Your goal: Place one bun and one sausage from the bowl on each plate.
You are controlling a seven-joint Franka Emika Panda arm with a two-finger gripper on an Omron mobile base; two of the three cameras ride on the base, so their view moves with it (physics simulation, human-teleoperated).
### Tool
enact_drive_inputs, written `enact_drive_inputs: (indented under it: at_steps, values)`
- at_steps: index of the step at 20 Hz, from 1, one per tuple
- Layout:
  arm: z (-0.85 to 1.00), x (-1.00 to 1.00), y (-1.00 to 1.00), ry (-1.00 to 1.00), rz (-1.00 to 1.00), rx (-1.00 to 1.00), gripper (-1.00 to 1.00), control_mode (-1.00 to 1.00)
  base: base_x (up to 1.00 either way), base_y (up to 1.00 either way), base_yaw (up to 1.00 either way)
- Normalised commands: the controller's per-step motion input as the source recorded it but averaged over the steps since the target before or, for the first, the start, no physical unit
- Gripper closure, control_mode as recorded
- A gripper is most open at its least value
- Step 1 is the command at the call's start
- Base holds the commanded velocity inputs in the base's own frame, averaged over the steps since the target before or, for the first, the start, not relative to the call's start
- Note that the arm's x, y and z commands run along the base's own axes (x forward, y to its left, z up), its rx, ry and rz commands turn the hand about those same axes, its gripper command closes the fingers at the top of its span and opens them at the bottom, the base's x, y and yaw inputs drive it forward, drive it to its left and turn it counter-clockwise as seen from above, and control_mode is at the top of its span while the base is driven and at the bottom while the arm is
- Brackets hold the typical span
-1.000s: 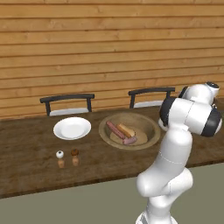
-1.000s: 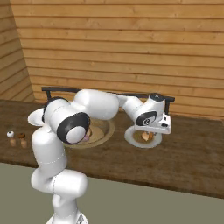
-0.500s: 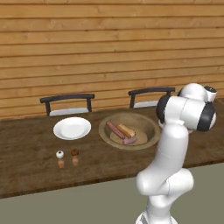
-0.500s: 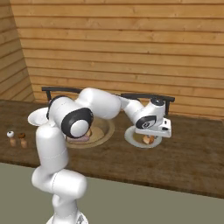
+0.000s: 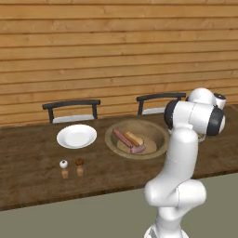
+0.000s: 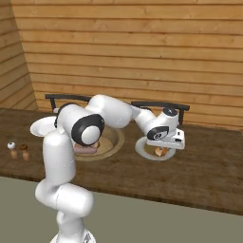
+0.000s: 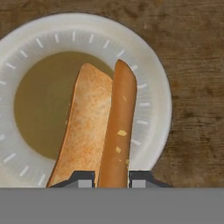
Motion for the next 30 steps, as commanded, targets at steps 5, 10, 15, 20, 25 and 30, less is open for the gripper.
enact_drive_inputs:
  at_steps: [5,10,15,20,25,30]
  values:
    - [-0.01,0.02,0.0,-0.01,0.0,0.0,1.0,-1.0,0.0,0.0,0.0]
    - [0.0,0.0,0.0,0.0,0.0,0.0,-1.0,-1.0,0.0,0.0,0.0]
    - [0.0,0.0,0.0,0.0,0.0,0.0,-1.0,-1.0,0.0,0.0,0.0]
    - [0.01,0.0,0.0,0.0,0.0,0.0,-1.0,-1.0,0.0,0.0,0.0]
    - [0.43,-0.39,0.45,0.0,-0.09,0.0,-1.0,-1.0,0.0,0.0,0.0]
    - [0.61,-0.38,0.99,0.0,-0.05,-0.01,-1.0,-1.0,0.0,0.0,0.0]
